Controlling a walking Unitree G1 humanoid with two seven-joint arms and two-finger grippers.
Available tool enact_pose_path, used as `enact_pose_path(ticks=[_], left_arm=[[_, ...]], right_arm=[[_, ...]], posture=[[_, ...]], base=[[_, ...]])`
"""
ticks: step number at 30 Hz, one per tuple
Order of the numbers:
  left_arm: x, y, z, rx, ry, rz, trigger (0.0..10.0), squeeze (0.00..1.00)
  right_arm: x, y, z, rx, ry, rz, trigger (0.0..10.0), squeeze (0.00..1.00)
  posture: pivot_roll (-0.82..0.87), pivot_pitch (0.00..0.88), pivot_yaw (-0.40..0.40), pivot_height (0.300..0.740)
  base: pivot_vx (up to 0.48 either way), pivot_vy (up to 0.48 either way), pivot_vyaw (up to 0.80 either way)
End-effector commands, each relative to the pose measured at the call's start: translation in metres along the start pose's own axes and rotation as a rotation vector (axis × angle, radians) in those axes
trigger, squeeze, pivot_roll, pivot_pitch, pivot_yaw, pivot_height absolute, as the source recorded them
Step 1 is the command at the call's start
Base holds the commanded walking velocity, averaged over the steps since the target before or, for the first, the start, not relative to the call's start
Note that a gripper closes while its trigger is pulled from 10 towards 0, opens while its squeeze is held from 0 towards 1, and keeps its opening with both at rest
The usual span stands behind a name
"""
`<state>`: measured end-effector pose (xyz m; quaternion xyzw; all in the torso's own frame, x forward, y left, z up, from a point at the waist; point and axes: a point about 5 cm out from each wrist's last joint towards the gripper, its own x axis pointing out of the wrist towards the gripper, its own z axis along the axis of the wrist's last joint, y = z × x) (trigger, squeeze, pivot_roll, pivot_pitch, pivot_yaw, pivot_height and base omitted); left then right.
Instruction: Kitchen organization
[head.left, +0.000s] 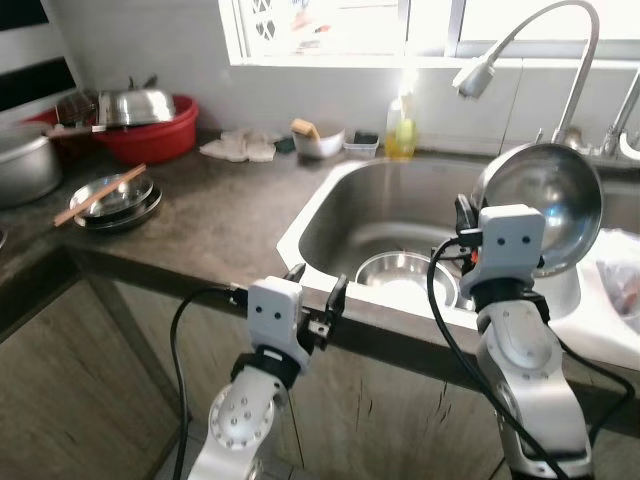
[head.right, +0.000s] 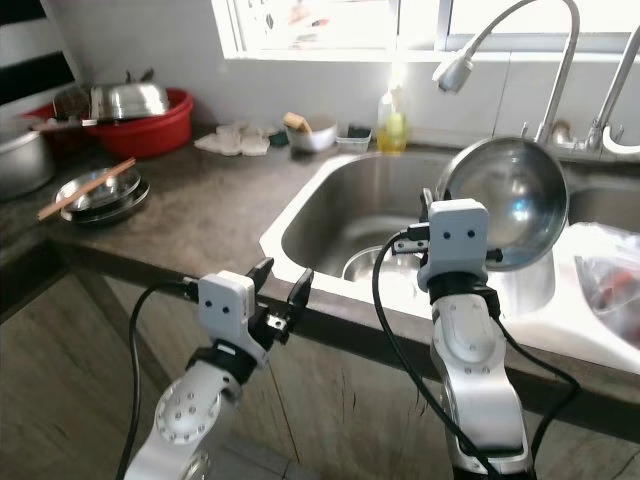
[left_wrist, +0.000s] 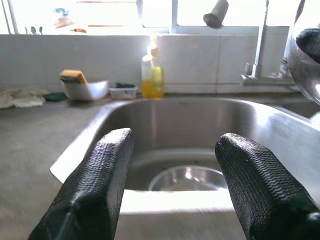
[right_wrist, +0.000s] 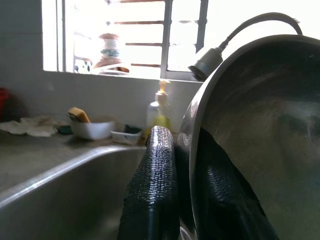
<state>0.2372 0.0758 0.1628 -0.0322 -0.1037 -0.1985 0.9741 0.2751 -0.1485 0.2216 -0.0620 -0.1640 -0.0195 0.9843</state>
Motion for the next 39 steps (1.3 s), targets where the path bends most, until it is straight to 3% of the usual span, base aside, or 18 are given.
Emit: enact_pose_path(ticks=[1, 6, 7, 8, 9, 17, 27, 30, 32, 39], left_arm=[[-0.001, 0.006, 0.002, 0.018, -0.004, 0.021, 10.0, 0.00], [-0.002, 0.006, 0.001, 0.021, 0.000, 0.020, 10.0, 0.00], [-0.002, 0.006, 0.001, 0.020, 0.001, 0.021, 10.0, 0.00], [-0.003, 0.005, 0.001, 0.020, 0.001, 0.021, 10.0, 0.00], [-0.003, 0.005, 0.001, 0.018, 0.001, 0.021, 10.0, 0.00], [-0.005, 0.001, 0.002, 0.004, 0.004, 0.015, 10.0, 0.00], [-0.015, -0.008, 0.006, -0.018, 0.011, 0.010, 10.0, 0.00], [-0.018, -0.010, 0.007, -0.021, 0.015, 0.012, 10.0, 0.00], [-0.023, -0.013, 0.008, -0.025, 0.024, 0.012, 10.0, 0.00], [-0.029, -0.014, 0.008, -0.030, 0.051, 0.012, 10.0, 0.00]], right_arm=[[0.005, 0.009, 0.006, 0.026, -0.009, 0.040, 0.0, 0.00], [0.008, 0.009, 0.002, 0.019, 0.024, 0.052, 0.0, 0.00], [0.012, 0.008, -0.001, 0.009, 0.040, 0.061, 6.5, 0.00], [0.014, 0.008, -0.001, 0.006, 0.043, 0.065, 6.5, 0.00], [0.016, 0.009, -0.002, 0.000, 0.047, 0.072, 10.0, 0.00], [0.042, 0.003, -0.015, -0.016, 0.126, 0.081, 10.0, 0.00], [0.086, -0.019, -0.038, -0.074, 0.307, 0.051, 10.0, 0.00], [0.091, -0.023, -0.046, -0.077, 0.366, 0.049, 10.0, 0.00], [0.092, -0.025, -0.060, -0.129, 0.464, 0.083, 10.0, 0.00], [0.093, -0.026, -0.072, -0.174, 0.539, 0.094, 10.0, 0.00]], posture=[[0.08, 0.037, 0.001, 0.740], [0.08, 0.039, -0.002, 0.740], [0.08, 0.044, -0.003, 0.740], [0.08, 0.044, -0.003, 0.740], [0.08, 0.044, -0.003, 0.740], [0.08, 0.071, -0.010, 0.740], [0.10, 0.138, -0.026, 0.740], [0.11, 0.155, -0.034, 0.740], [0.12, 0.174, -0.039, 0.740], [0.12, 0.193, -0.037, 0.740]], base=[[0.000, 0.000, 0.00], [0.000, 0.000, 0.00], [0.000, 0.000, 0.00], [0.000, 0.000, 0.00], [0.000, 0.000, 0.00], [0.000, 0.000, 0.00], [0.000, 0.000, 0.00], [0.000, 0.000, 0.00], [0.000, 0.000, 0.00], [0.000, 0.000, 0.00]])
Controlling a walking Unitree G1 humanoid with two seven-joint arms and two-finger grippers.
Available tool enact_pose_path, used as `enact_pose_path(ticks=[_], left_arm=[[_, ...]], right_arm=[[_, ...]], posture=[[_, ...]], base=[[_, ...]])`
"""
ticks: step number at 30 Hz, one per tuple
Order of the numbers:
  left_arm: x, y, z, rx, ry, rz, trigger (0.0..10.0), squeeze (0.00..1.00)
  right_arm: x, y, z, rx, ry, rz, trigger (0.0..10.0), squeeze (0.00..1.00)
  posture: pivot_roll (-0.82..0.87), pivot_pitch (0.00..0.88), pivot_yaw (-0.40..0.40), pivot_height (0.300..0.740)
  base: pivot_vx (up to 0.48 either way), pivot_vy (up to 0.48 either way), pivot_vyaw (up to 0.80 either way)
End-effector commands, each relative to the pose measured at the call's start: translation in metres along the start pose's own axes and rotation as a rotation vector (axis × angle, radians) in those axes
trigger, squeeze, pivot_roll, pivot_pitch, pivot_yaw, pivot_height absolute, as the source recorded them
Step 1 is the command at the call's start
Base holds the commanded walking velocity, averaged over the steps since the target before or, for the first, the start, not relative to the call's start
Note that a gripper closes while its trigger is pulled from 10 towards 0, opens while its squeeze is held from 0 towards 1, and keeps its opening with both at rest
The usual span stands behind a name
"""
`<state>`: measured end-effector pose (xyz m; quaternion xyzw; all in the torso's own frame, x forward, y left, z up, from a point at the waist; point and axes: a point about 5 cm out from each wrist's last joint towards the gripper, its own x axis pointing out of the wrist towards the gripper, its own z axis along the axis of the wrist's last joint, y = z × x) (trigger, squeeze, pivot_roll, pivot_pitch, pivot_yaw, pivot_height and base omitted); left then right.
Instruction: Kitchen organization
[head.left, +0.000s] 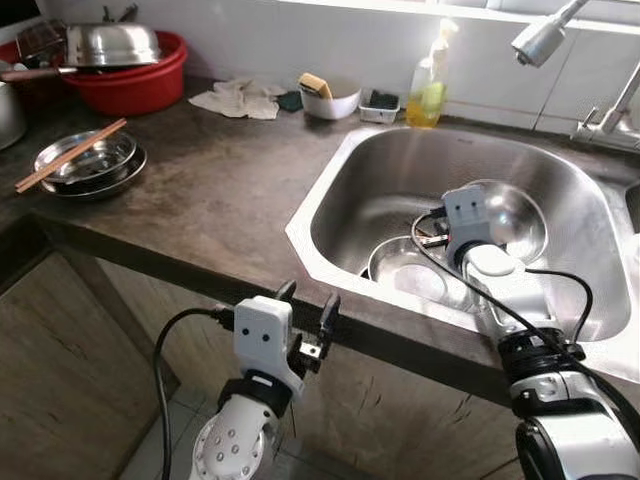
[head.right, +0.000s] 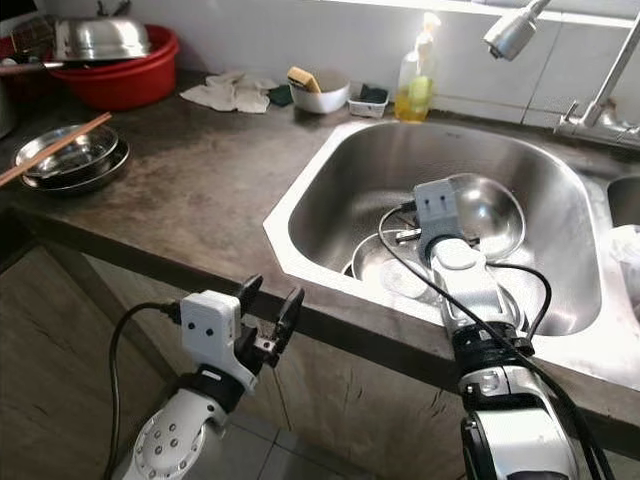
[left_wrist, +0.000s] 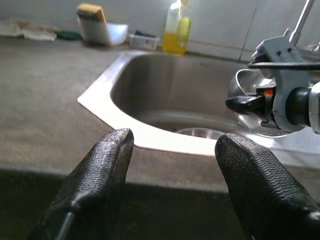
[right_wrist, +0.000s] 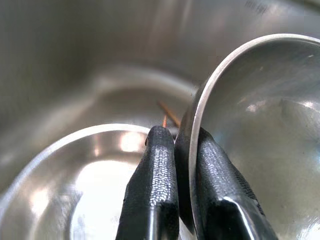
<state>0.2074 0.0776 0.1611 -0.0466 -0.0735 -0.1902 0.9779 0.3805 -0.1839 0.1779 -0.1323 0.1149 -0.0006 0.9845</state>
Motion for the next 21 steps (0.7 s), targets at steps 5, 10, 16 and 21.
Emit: enact_pose_path(ticks=[5, 10, 16, 21], left_arm=[[-0.003, -0.007, 0.003, 0.003, 0.005, -0.019, 10.0, 0.00], [-0.003, -0.006, 0.003, 0.003, 0.013, -0.020, 10.0, 0.00], [-0.001, -0.005, 0.003, 0.010, 0.008, -0.023, 10.0, 0.00], [0.002, -0.004, 0.002, 0.015, 0.005, -0.026, 10.0, 0.00]], right_arm=[[0.004, -0.004, 0.000, -0.071, 0.053, -0.009, 10.0, 0.00], [0.004, 0.001, -0.009, -0.075, 0.095, 0.020, 10.0, 1.00], [0.003, 0.003, -0.011, -0.059, 0.098, 0.024, 10.0, 1.00], [0.003, 0.001, -0.004, -0.052, 0.057, -0.008, 10.0, 1.00]], posture=[[0.12, 0.199, -0.038, 0.740], [0.12, 0.189, -0.037, 0.740], [0.12, 0.175, -0.035, 0.740], [0.12, 0.157, -0.033, 0.740]], base=[[0.000, 0.000, 0.00], [0.000, 0.000, 0.00], [0.000, 0.000, 0.00], [0.000, 0.000, 0.00]])
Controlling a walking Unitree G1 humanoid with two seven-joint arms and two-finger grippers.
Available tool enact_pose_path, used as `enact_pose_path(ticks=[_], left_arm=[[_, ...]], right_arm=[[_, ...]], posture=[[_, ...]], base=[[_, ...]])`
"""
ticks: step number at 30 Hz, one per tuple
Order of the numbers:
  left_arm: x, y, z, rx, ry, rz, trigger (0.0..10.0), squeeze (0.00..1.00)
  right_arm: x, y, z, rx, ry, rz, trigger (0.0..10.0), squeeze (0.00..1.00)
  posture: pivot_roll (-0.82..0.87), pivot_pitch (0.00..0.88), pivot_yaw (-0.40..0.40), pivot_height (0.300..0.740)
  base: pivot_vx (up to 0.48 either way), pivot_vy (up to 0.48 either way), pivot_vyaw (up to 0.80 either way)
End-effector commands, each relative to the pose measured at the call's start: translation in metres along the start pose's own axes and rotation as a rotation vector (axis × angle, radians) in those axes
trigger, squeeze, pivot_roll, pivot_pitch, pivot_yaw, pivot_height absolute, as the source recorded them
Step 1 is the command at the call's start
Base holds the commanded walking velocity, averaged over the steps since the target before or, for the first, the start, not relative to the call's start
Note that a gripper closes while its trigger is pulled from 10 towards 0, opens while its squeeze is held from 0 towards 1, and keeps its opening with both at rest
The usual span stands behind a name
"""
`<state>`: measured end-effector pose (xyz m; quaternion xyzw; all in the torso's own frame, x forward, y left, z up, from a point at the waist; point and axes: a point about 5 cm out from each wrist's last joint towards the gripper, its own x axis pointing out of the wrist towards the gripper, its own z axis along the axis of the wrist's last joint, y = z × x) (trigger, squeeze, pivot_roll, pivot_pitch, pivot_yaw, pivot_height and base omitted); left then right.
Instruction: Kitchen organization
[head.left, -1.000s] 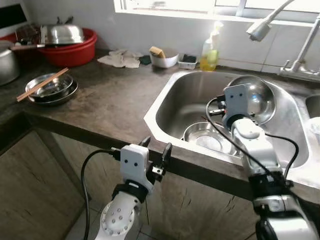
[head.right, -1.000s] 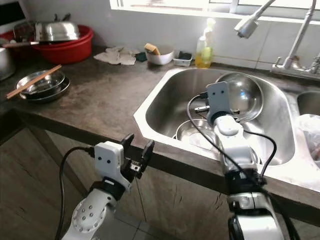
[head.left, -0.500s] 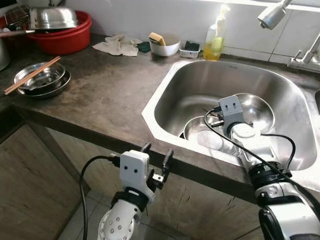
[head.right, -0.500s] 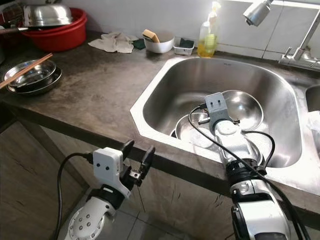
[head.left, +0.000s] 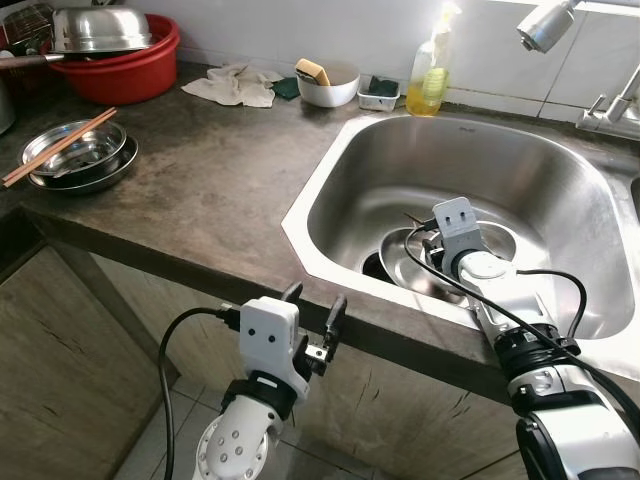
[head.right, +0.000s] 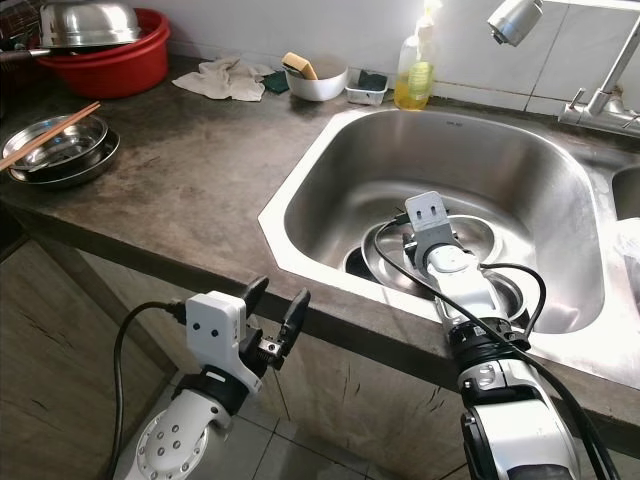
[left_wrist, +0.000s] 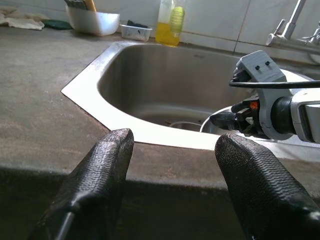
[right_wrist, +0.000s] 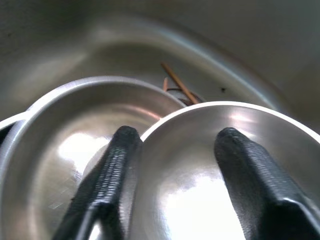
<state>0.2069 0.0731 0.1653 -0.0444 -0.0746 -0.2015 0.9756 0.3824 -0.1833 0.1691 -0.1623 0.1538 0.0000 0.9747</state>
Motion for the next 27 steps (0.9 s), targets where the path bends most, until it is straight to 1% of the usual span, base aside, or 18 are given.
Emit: enact_pose_path(ticks=[1, 2, 3, 6, 8, 9, 10, 11, 12, 13, 16, 17, 18, 19, 21, 23, 25, 27], left_arm=[[0.001, 0.001, -0.002, 0.014, 0.005, -0.003, 10.0, 0.00], [0.002, 0.002, -0.002, 0.014, 0.006, -0.001, 10.0, 0.00], [0.003, 0.004, -0.003, 0.013, 0.008, 0.008, 10.0, 0.00], [0.004, 0.006, -0.005, 0.003, 0.011, 0.019, 10.0, 0.00], [0.006, 0.007, -0.005, 0.006, 0.010, 0.019, 10.0, 0.00], [0.006, 0.008, -0.006, 0.008, 0.010, 0.019, 10.0, 0.00], [0.007, 0.008, -0.006, 0.009, 0.008, 0.018, 10.0, 0.00], [0.008, 0.008, -0.006, 0.009, 0.007, 0.018, 10.0, 0.00], [0.008, 0.008, -0.006, 0.009, 0.007, 0.018, 10.0, 0.00], [0.010, 0.010, -0.006, 0.014, 0.006, 0.019, 10.0, 0.00], [0.011, 0.011, -0.006, 0.015, 0.006, 0.020, 10.0, 0.00], [0.012, 0.012, -0.007, 0.021, 0.007, 0.019, 10.0, 0.00], [0.012, 0.013, -0.007, 0.023, 0.006, 0.019, 10.0, 0.00], [0.013, 0.014, -0.007, 0.026, 0.007, 0.020, 10.0, 0.00], [0.014, 0.015, -0.007, 0.029, 0.009, 0.024, 10.0, 0.00], [0.014, 0.016, -0.008, 0.032, 0.011, 0.025, 10.0, 0.00], [0.014, 0.017, -0.009, 0.033, 0.013, 0.026, 10.0, 0.00], [0.013, 0.018, -0.010, 0.039, 0.021, 0.029, 10.0, 0.00]], right_arm=[[-0.003, -0.003, 0.008, 0.023, -0.050, -0.023, 10.0, 0.80], [-0.004, -0.002, 0.010, 0.032, -0.060, -0.023, 10.0, 0.80], [-0.007, -0.004, 0.015, 0.043, -0.102, -0.075, 10.0, 0.00], [-0.011, -0.002, 0.017, 0.020, -0.104, -0.110, 10.0, 0.00], [-0.021, -0.002, 0.023, 0.133, -0.178, -0.124, 10.0, 0.00], [-0.025, -0.002, 0.025, 0.174, -0.210, -0.129, 10.0, 0.00], [-0.032, -0.001, 0.030, 0.218, -0.266, -0.110, 10.0, 0.00], [-0.037, 0.000, 0.033, 0.230, -0.301, -0.103, 10.0, 0.00], [-0.037, 0.000, 0.033, 0.230, -0.301, -0.103, 10.0, 0.00], [-0.053, 0.001, 0.038, 0.223, -0.390, -0.113, 10.0, 0.00], [-0.057, 0.002, 0.039, 0.221, -0.411, -0.117, 10.0, 0.00], [-0.066, 0.006, 0.039, 0.200, -0.455, -0.074, 10.0, 0.00], [-0.074, 0.012, 0.039, 0.220, -0.497, -0.016, 10.0, 0.00], [-0.082, 0.016, 0.037, 0.238, -0.524, 0.010, 10.0, 0.00], [-0.094, 0.023, 0.032, 0.252, -0.557, 0.043, 10.0, 0.00], [-0.102, 0.027, 0.027, 0.258, -0.576, 0.059, 10.0, 0.00], [-0.104, 0.028, 0.026, 0.266, -0.578, 0.058, 10.0, 0.00], [-0.110, 0.028, 0.020, 0.255, -0.587, 0.050, 10.0, 0.00]], posture=[[0.12, 0.153, -0.031, 0.740], [0.12, 0.151, -0.031, 0.740], [0.11, 0.146, -0.030, 0.740], [0.11, 0.141, -0.029, 0.740], [0.11, 0.129, -0.021, 0.740], [0.11, 0.126, -0.020, 0.740], [0.10, 0.120, -0.020, 0.740], [0.10, 0.119, -0.019, 0.740], [0.10, 0.119, -0.019, 0.740], [0.10, 0.106, -0.012, 0.740], [0.10, 0.103, -0.010, 0.740], [0.10, 0.096, -0.009, 0.740], [0.10, 0.089, -0.007, 0.740], [0.10, 0.086, -0.005, 0.740], [0.09, 0.075, -0.001, 0.740], [0.09, 0.069, 0.002, 0.740], [0.09, 0.065, 0.004, 0.740], [0.09, 0.053, 0.001, 0.740]], base=[[0.000, 0.000, 0.00], [0.000, 0.000, 0.00], [0.000, 0.000, 0.00], [0.000, 0.000, 0.00], [0.000, 0.000, 0.00], [0.000, 0.000, 0.00], [0.000, 0.000, 0.00], [0.000, 0.000, 0.00], [0.000, 0.000, 0.00], [0.000, 0.000, 0.00], [0.000, 0.000, 0.00], [0.000, 0.000, 0.00], [0.000, 0.000, 0.00], [0.000, 0.000, 0.00], [0.000, 0.000, 0.00], [0.000, 0.000, 0.00], [0.000, 0.000, 0.00], [0.000, 0.000, 0.00]])
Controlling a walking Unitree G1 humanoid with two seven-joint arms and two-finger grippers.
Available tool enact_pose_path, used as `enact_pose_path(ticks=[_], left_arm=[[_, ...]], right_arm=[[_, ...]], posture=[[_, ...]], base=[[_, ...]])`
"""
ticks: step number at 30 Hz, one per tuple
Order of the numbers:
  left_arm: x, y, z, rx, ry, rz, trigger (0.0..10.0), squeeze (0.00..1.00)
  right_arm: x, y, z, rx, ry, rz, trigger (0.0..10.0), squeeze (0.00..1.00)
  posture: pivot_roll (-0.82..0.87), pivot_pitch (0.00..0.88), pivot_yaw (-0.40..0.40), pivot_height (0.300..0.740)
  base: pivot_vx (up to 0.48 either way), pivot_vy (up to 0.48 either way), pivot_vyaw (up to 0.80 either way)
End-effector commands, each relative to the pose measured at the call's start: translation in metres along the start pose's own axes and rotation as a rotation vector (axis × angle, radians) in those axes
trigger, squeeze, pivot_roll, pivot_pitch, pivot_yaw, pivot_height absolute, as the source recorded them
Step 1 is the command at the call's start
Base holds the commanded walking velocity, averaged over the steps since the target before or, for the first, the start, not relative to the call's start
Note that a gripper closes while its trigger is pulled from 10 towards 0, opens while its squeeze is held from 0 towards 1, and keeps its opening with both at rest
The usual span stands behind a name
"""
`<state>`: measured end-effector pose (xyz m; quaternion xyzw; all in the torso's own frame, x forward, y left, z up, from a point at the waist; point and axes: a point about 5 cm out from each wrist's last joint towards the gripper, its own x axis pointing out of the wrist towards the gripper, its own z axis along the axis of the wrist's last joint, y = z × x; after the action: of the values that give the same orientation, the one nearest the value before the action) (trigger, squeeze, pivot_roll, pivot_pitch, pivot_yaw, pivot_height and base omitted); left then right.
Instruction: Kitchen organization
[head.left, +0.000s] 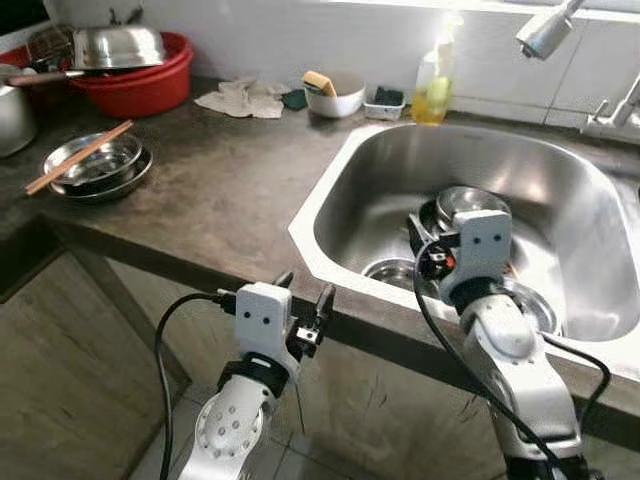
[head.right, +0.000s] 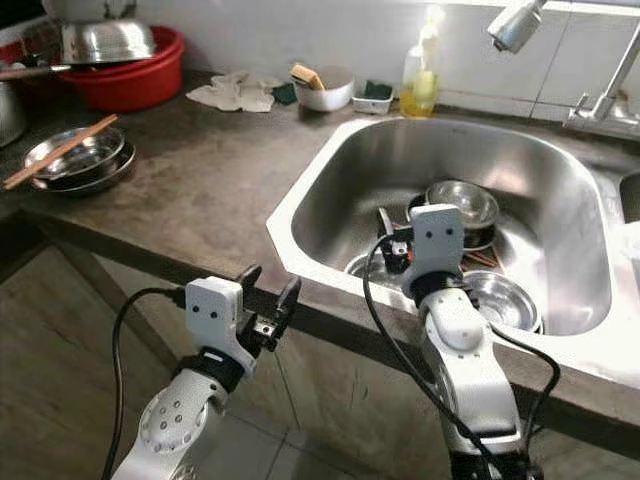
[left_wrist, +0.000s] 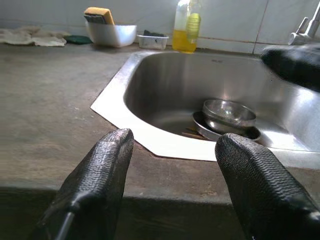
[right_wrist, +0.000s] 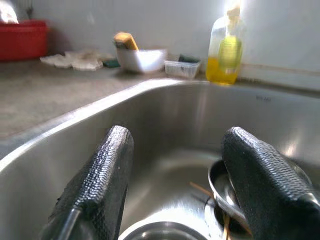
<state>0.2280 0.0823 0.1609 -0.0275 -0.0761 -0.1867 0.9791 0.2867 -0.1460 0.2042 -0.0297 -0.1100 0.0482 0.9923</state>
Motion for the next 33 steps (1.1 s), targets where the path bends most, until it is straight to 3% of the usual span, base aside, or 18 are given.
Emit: enact_pose_path(ticks=[1, 12, 20, 33], left_arm=[[-0.002, 0.001, -0.005, 0.004, 0.020, 0.002, 10.0, 0.00], [-0.007, 0.001, -0.008, -0.002, 0.029, -0.005, 10.0, 0.00], [-0.008, -0.001, -0.010, -0.002, 0.031, -0.010, 10.0, 0.00], [-0.009, -0.002, -0.011, 0.008, 0.031, -0.005, 10.0, 0.00]], right_arm=[[-0.005, 0.000, 0.007, -0.005, -0.046, 0.006, 10.0, 0.00], [-0.029, 0.007, 0.003, 0.044, -0.052, 0.026, 10.0, 0.00], [-0.027, 0.011, 0.003, 0.059, -0.056, 0.034, 10.0, 0.00], [-0.021, 0.013, 0.001, 0.048, -0.048, 0.041, 10.0, 0.00]], posture=[[0.09, 0.052, 0.002, 0.740], [0.08, 0.028, 0.004, 0.740], [0.09, 0.025, -0.005, 0.740], [0.09, 0.014, -0.011, 0.740]], base=[[0.000, 0.000, 0.00], [0.000, 0.000, 0.00], [0.000, 0.000, 0.00], [-0.273, 0.000, 0.00]])
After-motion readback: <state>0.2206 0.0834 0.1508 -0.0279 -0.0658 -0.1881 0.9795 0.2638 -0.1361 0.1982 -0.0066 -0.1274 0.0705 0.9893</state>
